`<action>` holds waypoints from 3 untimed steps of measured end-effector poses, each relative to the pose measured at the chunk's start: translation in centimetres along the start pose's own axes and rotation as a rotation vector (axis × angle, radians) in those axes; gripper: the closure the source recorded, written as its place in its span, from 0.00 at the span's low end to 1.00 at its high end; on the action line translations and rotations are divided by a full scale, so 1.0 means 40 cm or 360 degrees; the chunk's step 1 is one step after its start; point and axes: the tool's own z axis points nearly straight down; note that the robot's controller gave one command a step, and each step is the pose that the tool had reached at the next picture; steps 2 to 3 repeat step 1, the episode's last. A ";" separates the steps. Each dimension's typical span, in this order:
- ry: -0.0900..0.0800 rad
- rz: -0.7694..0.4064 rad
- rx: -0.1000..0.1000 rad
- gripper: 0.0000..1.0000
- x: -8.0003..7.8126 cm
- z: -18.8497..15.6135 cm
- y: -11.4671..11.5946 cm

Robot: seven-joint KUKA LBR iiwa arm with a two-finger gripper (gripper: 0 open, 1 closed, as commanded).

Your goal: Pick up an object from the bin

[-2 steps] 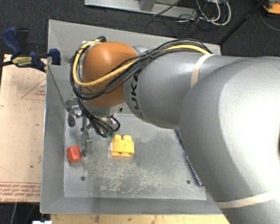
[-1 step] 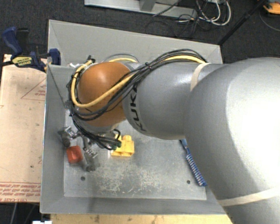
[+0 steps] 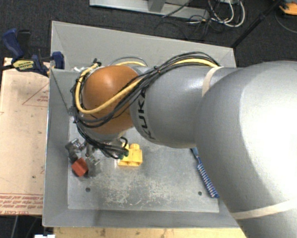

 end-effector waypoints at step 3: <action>-0.0019 -0.0139 0.0011 1.00 -0.028 -0.416 -0.098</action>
Offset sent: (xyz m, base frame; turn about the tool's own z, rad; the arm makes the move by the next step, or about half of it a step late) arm 0.0325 -0.0217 0.1607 -0.0920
